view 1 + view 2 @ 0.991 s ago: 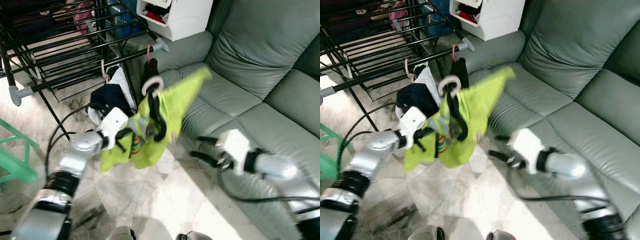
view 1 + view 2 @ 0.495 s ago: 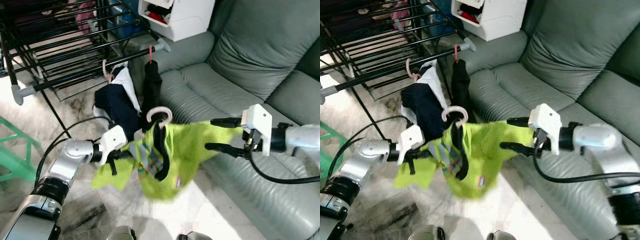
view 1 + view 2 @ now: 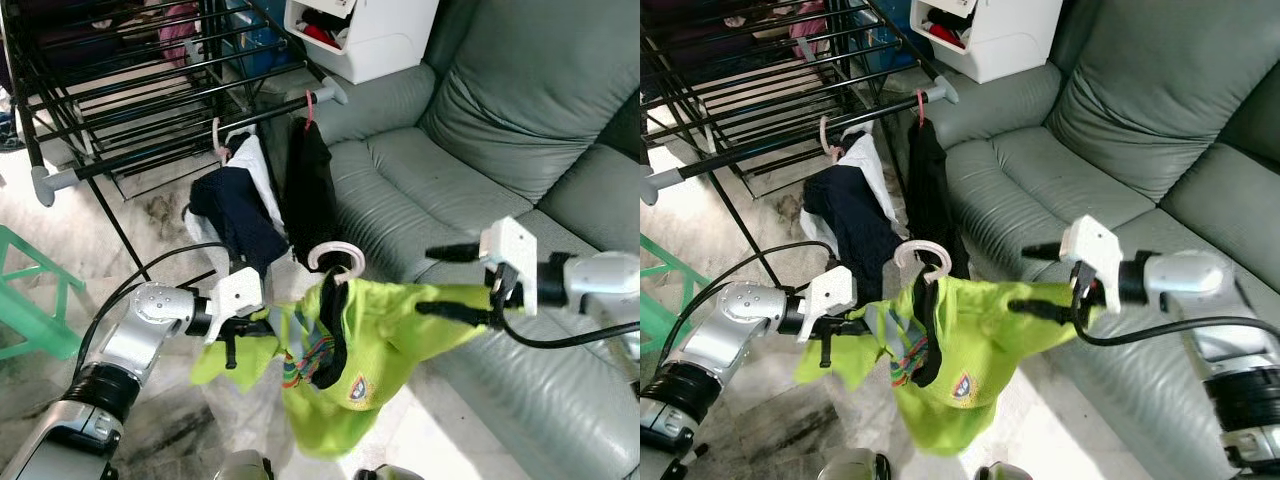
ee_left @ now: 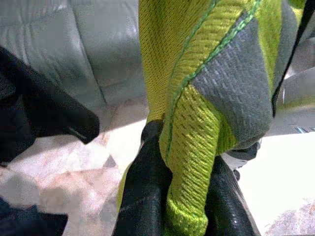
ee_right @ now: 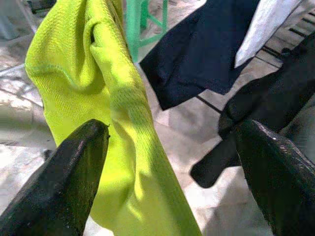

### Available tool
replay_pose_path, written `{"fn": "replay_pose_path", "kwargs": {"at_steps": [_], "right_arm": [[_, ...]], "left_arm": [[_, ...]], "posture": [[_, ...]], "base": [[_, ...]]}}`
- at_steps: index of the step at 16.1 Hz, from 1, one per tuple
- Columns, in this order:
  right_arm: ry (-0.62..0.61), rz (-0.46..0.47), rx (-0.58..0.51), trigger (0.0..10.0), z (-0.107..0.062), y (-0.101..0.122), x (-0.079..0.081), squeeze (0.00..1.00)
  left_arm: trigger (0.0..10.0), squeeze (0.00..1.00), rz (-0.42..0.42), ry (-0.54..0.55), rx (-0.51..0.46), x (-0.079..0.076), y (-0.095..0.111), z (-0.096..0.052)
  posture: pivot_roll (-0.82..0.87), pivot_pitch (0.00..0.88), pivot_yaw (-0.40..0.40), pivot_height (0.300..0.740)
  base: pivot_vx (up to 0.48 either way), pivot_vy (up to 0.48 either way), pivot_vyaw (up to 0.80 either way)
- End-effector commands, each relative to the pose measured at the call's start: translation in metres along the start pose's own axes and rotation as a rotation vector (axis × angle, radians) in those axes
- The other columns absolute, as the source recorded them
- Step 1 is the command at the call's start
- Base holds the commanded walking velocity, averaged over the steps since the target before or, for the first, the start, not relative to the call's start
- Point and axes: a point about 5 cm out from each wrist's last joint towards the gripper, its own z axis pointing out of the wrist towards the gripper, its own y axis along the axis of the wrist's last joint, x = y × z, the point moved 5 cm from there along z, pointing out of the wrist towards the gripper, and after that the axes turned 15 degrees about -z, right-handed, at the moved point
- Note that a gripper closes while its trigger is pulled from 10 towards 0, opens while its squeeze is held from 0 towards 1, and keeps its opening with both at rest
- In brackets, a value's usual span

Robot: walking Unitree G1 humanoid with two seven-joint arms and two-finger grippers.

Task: Hang hanger

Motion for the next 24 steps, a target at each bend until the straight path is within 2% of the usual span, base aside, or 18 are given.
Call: {"fn": "replay_pose_path", "kwargs": {"at_steps": [1,2,5,8,10,13,19,24], "right_arm": [[0.051,-0.023,0.006,10.0,0.004,0.000,0.002,0.00],[0.081,-0.005,0.004,0.0,0.008,-0.002,0.002,0.00],[0.103,-0.029,0.017,0.0,0.017,-0.007,-0.009,0.00],[0.252,-0.032,0.028,0.0,0.026,-0.006,-0.002,0.00],[0.287,-0.037,0.035,0.0,0.027,-0.007,-0.001,0.00],[0.334,-0.049,0.029,0.0,0.028,-0.002,-0.004,0.00],[0.437,-0.015,0.136,0.0,0.018,-0.024,0.010,0.00],[0.478,0.005,0.141,0.0,0.016,-0.026,0.016,0.00]], "left_arm": [[0.0,0.00,0.023,-0.032,-0.015,-0.005,0.007,0.001],[0.0,0.00,0.025,-0.045,-0.019,-0.008,0.008,0.004],[0.0,0.00,0.034,-0.073,-0.017,-0.015,0.009,0.010],[0.0,0.00,0.030,-0.081,-0.018,-0.019,0.008,0.017],[0.0,0.00,0.027,-0.081,-0.019,-0.019,0.007,0.018],[0.0,0.00,0.024,-0.083,-0.017,-0.021,0.007,0.019],[0.0,0.00,0.036,-0.096,-0.002,-0.022,0.007,0.023],[0.0,0.00,0.039,-0.097,0.004,-0.023,0.006,0.025]], "posture": [[-0.09,0.011,0.022,0.740],[-0.09,0.009,0.023,0.740],[-0.09,0.004,0.017,0.740],[-0.09,0.003,0.010,0.740],[-0.09,0.003,0.006,0.740],[-0.09,0.003,0.002,0.740],[-0.09,0.014,0.003,0.740],[-0.09,0.016,0.000,0.740]], "base": [[0.000,0.000,0.00],[0.000,0.000,0.00],[0.000,0.000,0.00],[0.000,0.000,0.00],[0.000,0.000,0.00],[0.000,0.000,0.00],[0.000,0.000,0.00],[0.000,0.000,0.00]]}}
